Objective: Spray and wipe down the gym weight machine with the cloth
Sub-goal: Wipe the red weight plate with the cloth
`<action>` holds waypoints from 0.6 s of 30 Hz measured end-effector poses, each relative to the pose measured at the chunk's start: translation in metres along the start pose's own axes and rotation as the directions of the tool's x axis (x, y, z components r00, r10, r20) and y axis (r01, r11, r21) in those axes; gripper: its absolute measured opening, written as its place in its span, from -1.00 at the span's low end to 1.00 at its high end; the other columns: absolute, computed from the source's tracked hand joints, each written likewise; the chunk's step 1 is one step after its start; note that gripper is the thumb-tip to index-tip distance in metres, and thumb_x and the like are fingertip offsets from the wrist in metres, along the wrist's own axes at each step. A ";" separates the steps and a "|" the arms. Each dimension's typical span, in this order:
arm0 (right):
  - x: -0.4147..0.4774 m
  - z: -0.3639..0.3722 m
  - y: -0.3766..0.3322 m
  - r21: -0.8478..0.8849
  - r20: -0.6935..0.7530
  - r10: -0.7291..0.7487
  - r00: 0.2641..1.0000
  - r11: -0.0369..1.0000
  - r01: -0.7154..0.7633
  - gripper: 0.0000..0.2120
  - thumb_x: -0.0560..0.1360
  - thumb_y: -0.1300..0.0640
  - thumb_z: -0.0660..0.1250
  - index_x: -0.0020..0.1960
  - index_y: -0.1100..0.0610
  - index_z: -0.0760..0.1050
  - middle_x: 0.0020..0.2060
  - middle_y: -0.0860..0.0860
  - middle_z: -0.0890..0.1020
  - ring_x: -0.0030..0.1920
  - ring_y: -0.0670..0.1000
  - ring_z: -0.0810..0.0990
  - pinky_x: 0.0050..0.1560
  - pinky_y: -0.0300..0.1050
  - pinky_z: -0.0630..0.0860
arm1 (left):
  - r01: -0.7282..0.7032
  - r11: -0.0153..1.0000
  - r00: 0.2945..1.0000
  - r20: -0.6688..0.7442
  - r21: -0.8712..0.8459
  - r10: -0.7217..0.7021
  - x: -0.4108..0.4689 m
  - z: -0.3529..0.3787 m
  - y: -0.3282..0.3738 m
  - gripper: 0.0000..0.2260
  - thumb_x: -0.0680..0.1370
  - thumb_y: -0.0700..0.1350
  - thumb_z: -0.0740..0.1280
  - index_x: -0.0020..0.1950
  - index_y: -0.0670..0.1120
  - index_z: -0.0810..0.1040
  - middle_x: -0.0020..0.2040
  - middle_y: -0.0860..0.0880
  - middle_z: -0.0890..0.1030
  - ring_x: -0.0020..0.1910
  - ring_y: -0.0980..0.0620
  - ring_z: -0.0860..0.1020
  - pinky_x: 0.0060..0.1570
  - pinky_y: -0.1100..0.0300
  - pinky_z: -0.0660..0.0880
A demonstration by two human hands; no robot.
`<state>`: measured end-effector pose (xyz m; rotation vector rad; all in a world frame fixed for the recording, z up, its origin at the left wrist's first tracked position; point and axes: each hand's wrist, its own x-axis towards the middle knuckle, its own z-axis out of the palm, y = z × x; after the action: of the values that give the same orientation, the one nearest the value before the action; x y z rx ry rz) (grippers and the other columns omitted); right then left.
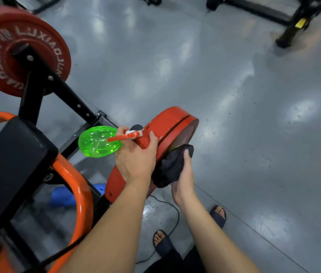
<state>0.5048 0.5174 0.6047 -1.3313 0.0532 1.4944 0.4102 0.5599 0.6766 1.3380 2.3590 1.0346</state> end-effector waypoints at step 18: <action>0.030 0.016 -0.042 0.070 -0.075 -0.070 0.995 0.995 0.075 -0.33 0.42 -0.41 0.37 0.27 0.09 0.61 0.16 0.04 0.72 0.14 0.01 0.71 0.17 -0.02 0.62 | 0.001 0.999 1.000 0.018 -0.045 -0.001 0.004 0.002 -0.005 -0.46 0.47 0.26 0.38 0.27 -0.02 0.35 -0.09 -0.03 0.66 -0.02 -0.27 0.60 0.05 -0.05 0.48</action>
<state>0.5293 0.5643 0.6132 -1.3157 0.1040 1.3707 0.4057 0.5624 0.6718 1.3246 2.3097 1.0642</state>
